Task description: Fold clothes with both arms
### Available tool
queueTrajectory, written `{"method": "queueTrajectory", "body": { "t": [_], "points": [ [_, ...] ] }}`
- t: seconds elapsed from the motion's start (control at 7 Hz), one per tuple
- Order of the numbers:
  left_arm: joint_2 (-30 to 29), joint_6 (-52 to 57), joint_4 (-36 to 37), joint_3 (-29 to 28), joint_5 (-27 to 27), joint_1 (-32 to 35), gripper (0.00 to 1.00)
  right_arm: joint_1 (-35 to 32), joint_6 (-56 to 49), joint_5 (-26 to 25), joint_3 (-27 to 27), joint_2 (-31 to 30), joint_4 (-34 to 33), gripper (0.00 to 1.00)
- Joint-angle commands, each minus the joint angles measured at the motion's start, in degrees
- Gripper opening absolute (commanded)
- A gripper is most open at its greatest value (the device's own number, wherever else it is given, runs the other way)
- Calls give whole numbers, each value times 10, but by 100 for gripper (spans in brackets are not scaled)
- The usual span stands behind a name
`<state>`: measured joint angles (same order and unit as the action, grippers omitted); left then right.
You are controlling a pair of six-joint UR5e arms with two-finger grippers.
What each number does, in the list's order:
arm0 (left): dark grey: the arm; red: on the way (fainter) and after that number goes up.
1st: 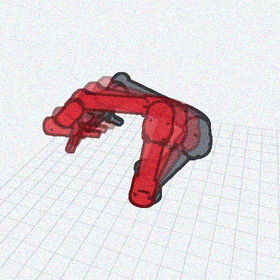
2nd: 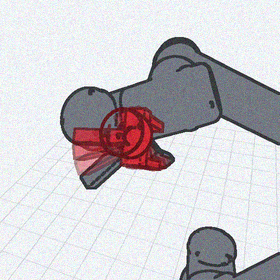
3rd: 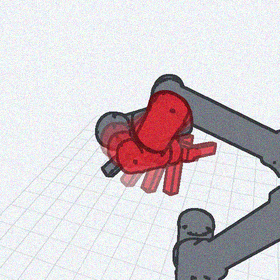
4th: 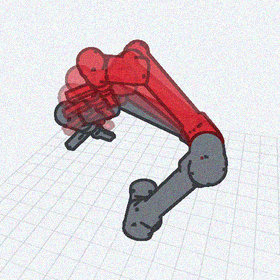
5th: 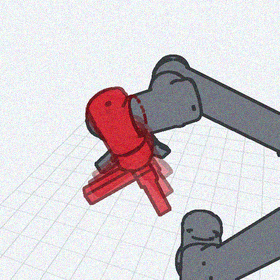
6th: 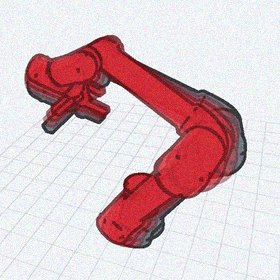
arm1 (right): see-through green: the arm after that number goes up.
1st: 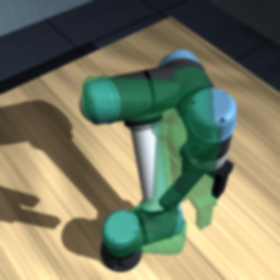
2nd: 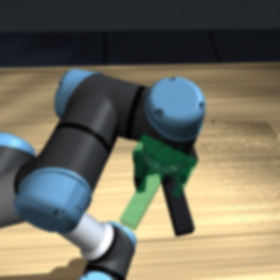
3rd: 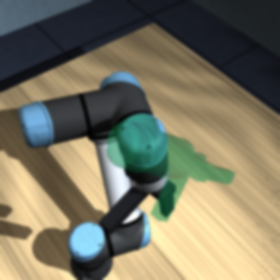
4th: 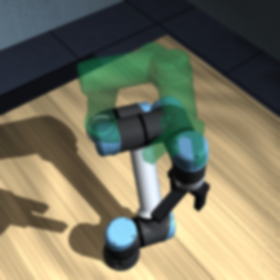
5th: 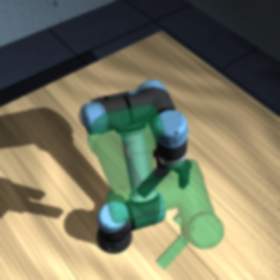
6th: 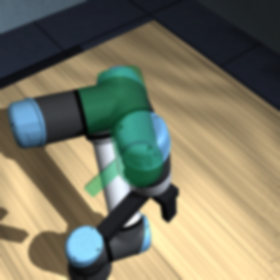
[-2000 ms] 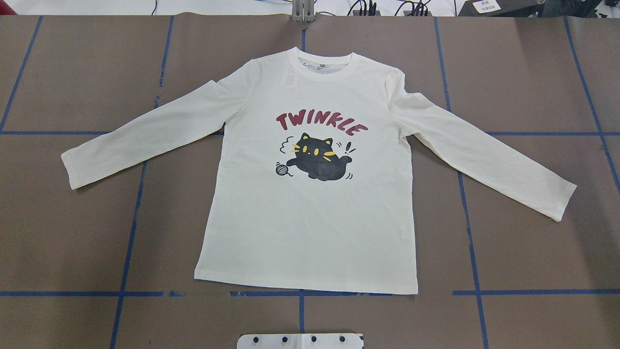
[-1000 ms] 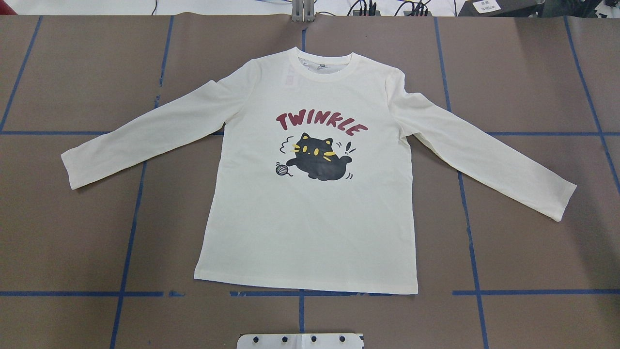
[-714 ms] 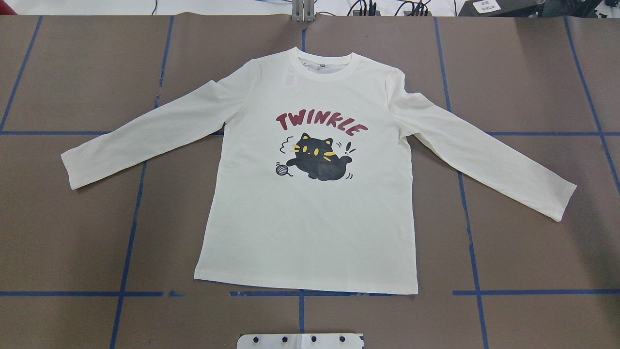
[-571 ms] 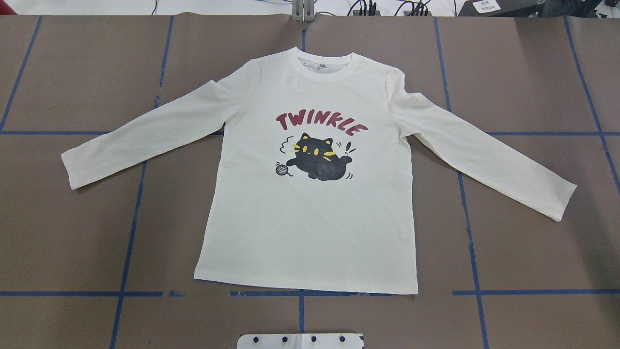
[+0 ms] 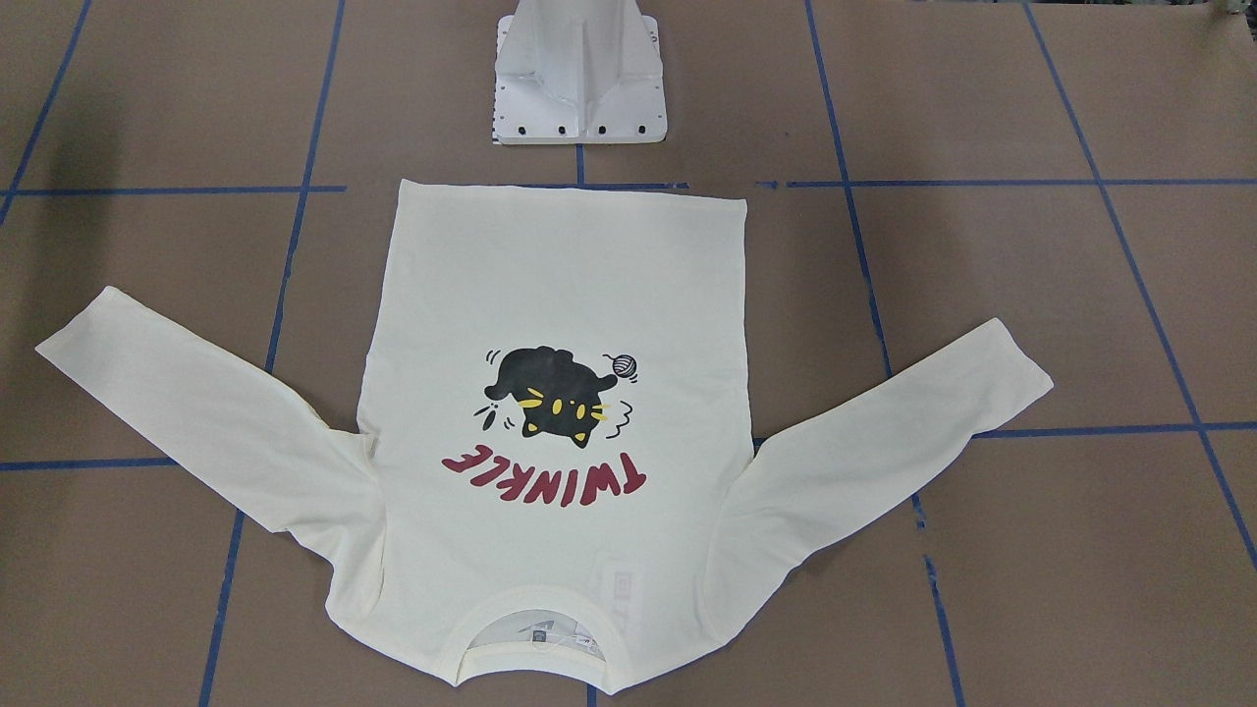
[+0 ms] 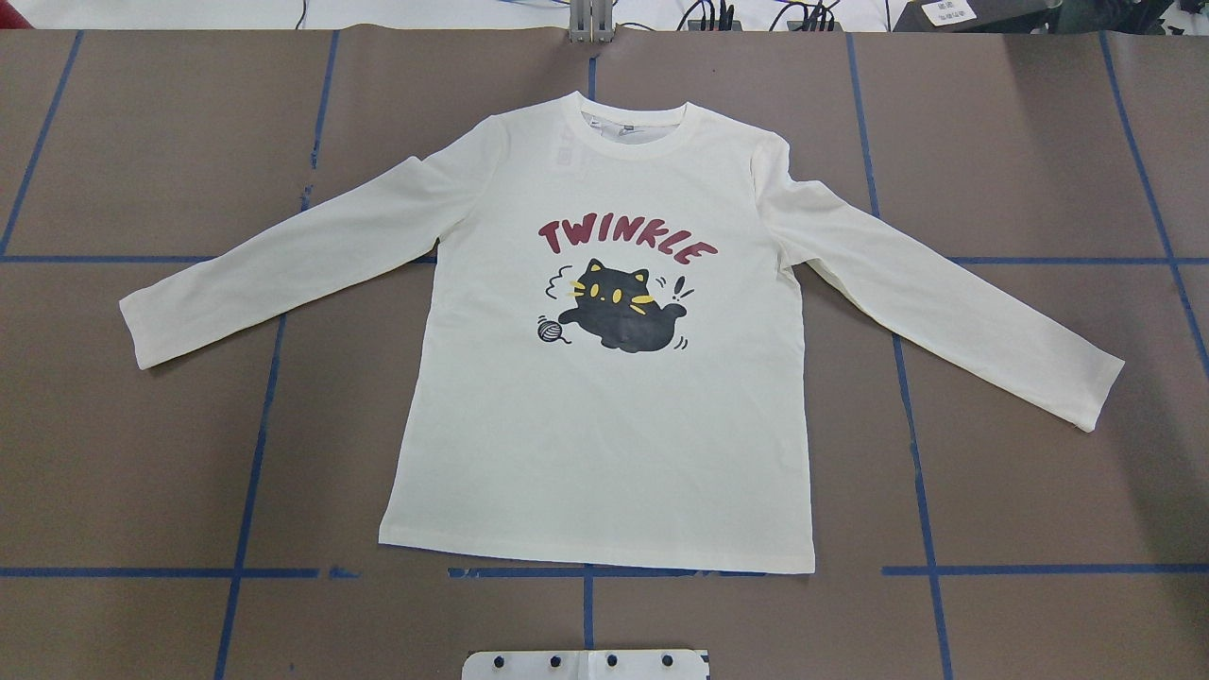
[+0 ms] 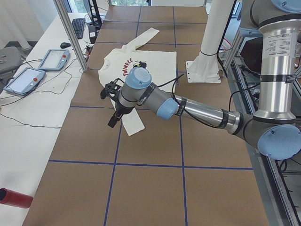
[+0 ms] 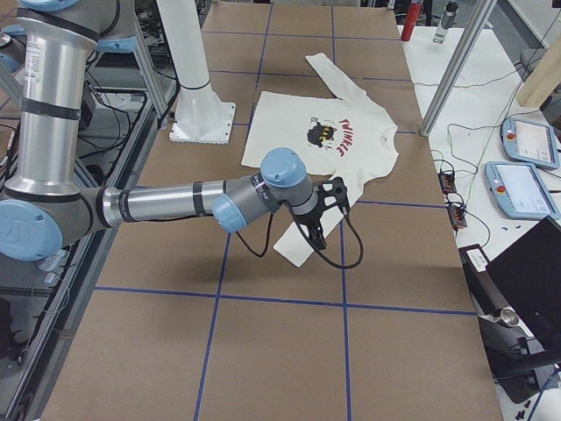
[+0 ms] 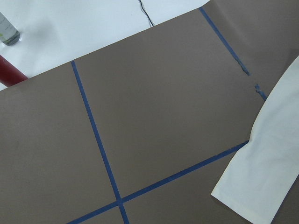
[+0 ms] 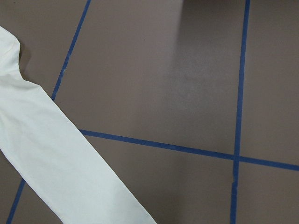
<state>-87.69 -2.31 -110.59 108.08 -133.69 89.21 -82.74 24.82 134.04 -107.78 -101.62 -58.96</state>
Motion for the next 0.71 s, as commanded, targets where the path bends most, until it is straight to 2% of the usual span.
{"method": "queueTrajectory", "body": {
  "t": [0.0, 0.29, 0.57],
  "points": [
    [0, -1, -2, 0, 0, 0, 100, 112, 183, -82, 38, -42, 183, 100],
    [0, -1, -2, 4, -1, 1, 100, 164, 250, -133, 128, -42, 309, 90],
    [1, -1, -2, 5, -1, 1, 100, 231, 282, -223, 182, -38, 364, 87]
  ]
}}
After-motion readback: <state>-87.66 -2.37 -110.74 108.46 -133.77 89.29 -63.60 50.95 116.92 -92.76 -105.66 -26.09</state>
